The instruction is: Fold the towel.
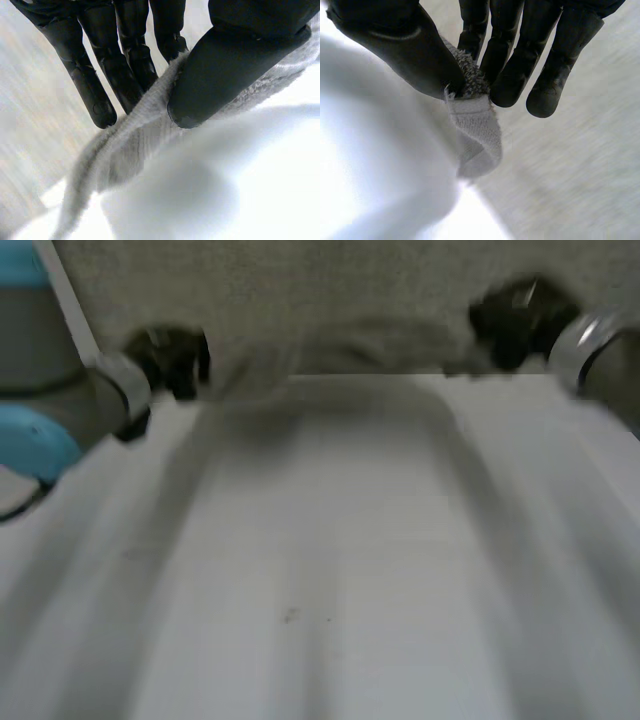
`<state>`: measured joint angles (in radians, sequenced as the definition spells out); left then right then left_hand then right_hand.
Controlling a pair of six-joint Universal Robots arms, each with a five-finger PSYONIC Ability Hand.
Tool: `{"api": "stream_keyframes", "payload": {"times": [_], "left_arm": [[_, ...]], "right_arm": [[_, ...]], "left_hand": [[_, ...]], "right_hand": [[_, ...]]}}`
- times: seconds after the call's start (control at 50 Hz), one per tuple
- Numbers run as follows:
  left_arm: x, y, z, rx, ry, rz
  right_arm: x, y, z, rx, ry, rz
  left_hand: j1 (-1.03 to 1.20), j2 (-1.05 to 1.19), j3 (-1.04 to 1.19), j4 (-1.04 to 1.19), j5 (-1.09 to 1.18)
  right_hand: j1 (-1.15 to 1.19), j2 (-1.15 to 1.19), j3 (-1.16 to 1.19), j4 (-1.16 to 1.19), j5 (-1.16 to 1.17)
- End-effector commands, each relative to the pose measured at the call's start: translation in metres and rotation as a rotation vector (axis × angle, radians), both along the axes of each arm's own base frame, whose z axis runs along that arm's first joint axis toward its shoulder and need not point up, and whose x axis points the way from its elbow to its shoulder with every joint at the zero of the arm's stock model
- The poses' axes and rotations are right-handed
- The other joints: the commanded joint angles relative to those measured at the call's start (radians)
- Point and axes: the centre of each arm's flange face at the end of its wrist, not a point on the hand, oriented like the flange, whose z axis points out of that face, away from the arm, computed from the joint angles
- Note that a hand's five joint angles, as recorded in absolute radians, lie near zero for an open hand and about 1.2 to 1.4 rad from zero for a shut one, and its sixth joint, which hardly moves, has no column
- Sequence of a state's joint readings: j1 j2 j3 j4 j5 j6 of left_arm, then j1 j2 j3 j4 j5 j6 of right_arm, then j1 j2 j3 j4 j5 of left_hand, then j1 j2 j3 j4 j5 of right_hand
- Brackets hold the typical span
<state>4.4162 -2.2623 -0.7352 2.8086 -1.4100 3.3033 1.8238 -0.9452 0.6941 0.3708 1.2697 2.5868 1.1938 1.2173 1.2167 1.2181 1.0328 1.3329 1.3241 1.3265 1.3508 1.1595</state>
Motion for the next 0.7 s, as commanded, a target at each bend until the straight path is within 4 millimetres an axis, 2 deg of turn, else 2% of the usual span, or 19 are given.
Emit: {"api": "stream_keyframes", "payload": {"times": [0.02,0.04,0.08,0.12,0.16,0.22,0.24,0.34,0.36,0.38,0.42,0.44,0.48,0.54,0.58,0.6,0.64,0.66,0.7], "left_arm": [[0.003,0.015,-0.097,0.089,-0.139,-0.043],[0.003,0.015,-0.097,0.089,-0.139,-0.043],[0.005,0.019,-0.118,0.086,-0.196,-0.057],[0.005,0.022,-0.123,0.091,-0.218,-0.064],[0.007,0.024,-0.125,0.098,-0.229,-0.066],[0.008,0.031,-0.124,0.108,-0.242,-0.072],[0.009,0.035,-0.118,0.100,-0.241,-0.073],[0.015,0.049,-0.095,0.073,-0.234,-0.069],[0.017,0.056,-0.087,0.064,-0.236,-0.069],[0.017,0.056,-0.087,0.064,-0.236,-0.069],[0.023,0.074,-0.072,0.054,-0.259,-0.077],[0.023,0.074,-0.072,0.054,-0.260,-0.077],[0.029,0.097,-0.063,0.053,-0.325,-0.103],[0.032,0.108,-0.061,0.052,-0.371,-0.121],[0.038,0.130,-0.057,0.055,-0.458,-0.160],[0.038,0.130,-0.057,0.055,-0.458,-0.160],[0.043,0.148,-0.057,0.073,-0.522,-0.192],[0.044,0.156,-0.057,0.082,-0.546,-0.208],[0.043,0.164,-0.057,0.086,-0.562,-0.225]], "right_arm": [[-0.003,0.007,-0.110,0.264,0.161,0.023],[-0.003,0.007,-0.110,0.264,0.161,0.023],[-0.007,0.010,-0.128,0.310,0.175,0.012],[-0.009,0.011,-0.132,0.319,0.178,0.003],[-0.012,0.013,-0.132,0.322,0.180,-0.005],[-0.014,0.019,-0.120,0.310,0.179,-0.013],[-0.016,0.025,-0.111,0.295,0.176,-0.017],[-0.024,0.042,-0.089,0.286,0.179,-0.028],[-0.034,0.047,-0.083,0.293,0.192,-0.045],[-0.034,0.047,-0.083,0.294,0.192,-0.045],[-0.057,0.062,-0.078,0.346,0.273,-0.063],[-0.057,0.062,-0.078,0.346,0.273,-0.063],[-0.076,0.082,-0.076,0.400,0.385,-0.053],[-0.083,0.090,-0.075,0.422,0.427,-0.045],[-0.097,0.100,-0.070,0.430,0.468,-0.051],[-0.097,0.100,-0.070,0.430,0.468,-0.051],[-0.111,0.106,-0.061,0.402,0.488,-0.095],[-0.111,0.106,-0.061,0.402,0.488,-0.095],[-0.118,0.112,-0.060,0.413,0.482,-0.112]], "left_hand": [[0.202,0.179,0.180,0.178,0.189],[0.202,0.179,0.180,0.178,0.189],[0.202,0.179,0.180,0.178,0.189],[0.202,0.179,0.180,0.178,0.189],[0.202,0.179,0.180,0.178,0.189],[0.202,0.179,0.180,0.178,0.189],[0.202,0.179,0.180,0.178,0.189],[0.202,0.179,0.180,0.178,0.189],[0.202,0.179,0.180,0.178,0.189],[0.202,0.179,0.180,0.178,0.189],[0.202,0.179,0.180,0.178,0.189],[0.202,0.179,0.180,0.178,0.189],[0.202,0.179,0.180,0.178,0.189],[0.202,0.179,0.180,0.178,0.189],[0.202,0.179,0.180,0.178,0.189],[0.202,0.179,0.180,0.178,0.189],[0.202,0.179,0.180,0.178,0.189],[0.202,0.179,0.180,0.178,0.189],[0.202,0.179,0.180,0.178,0.189]], "right_hand": [[0.063,0.072,0.070,0.045,0.062],[0.063,0.072,0.070,0.045,0.062],[0.063,0.072,0.070,0.045,0.062],[0.063,0.072,0.070,0.045,0.062],[0.063,0.072,0.070,0.045,0.062],[0.063,0.072,0.070,0.045,0.062],[0.063,0.072,0.070,0.045,0.062],[0.063,0.072,0.070,0.045,0.062],[0.063,0.072,0.070,0.045,0.062],[0.063,0.072,0.070,0.045,0.062],[0.063,0.072,0.070,0.045,0.062],[0.063,0.072,0.070,0.045,0.062],[0.063,0.072,0.070,0.045,0.062],[0.063,0.072,0.070,0.045,0.062],[0.063,0.072,0.070,0.045,0.062],[0.063,0.072,0.070,0.045,0.062],[0.063,0.072,0.070,0.045,0.062],[0.063,0.072,0.070,0.045,0.062],[0.063,0.072,0.070,0.045,0.062]]}}
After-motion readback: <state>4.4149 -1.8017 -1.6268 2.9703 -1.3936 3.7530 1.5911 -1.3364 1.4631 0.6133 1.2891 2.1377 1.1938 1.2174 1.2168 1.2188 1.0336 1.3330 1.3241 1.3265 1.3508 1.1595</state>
